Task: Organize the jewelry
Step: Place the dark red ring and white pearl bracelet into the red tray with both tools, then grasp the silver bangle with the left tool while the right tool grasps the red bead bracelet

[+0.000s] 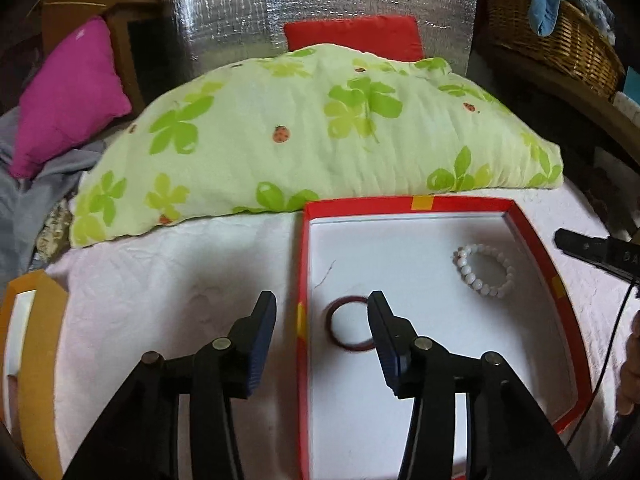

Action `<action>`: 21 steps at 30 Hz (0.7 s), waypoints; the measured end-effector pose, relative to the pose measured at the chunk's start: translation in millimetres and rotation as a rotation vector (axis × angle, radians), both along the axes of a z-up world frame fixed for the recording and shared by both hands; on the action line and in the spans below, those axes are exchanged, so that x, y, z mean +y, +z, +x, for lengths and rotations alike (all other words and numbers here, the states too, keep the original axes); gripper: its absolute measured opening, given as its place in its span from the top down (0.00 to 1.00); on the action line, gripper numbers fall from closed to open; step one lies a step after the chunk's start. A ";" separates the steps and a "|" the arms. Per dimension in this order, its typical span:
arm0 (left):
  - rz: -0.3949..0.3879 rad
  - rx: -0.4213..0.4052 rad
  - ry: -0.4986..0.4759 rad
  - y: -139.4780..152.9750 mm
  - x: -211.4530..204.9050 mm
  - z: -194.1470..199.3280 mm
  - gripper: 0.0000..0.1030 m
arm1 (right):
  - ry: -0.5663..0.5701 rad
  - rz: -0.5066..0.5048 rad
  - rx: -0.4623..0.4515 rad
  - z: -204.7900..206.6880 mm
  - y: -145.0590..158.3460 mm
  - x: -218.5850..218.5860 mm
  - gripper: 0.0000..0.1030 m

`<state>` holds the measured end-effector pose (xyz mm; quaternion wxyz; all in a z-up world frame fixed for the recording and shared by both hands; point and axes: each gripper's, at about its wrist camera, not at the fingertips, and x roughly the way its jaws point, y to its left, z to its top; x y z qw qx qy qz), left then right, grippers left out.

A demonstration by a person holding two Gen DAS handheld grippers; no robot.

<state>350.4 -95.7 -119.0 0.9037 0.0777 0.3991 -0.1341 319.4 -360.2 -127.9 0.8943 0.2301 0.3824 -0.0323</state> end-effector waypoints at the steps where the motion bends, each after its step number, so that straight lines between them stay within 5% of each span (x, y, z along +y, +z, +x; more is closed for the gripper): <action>1: 0.007 -0.003 0.008 0.0 1.6 -2.9 0.51 | -0.004 -0.011 0.003 -3.9 1.4 0.6 0.76; 10: 0.050 0.029 0.085 -2.5 17.1 -29.6 0.48 | 0.018 -0.126 0.082 -43.0 -3.3 16.6 0.76; 19: 0.059 -0.002 0.067 0.7 45.8 -106.7 0.42 | 0.123 -0.108 0.051 -136.6 6.4 49.0 0.76; 21: 0.043 0.007 0.069 -4.4 56.2 -126.0 0.42 | 0.141 -0.098 0.043 -157.4 5.1 55.3 0.67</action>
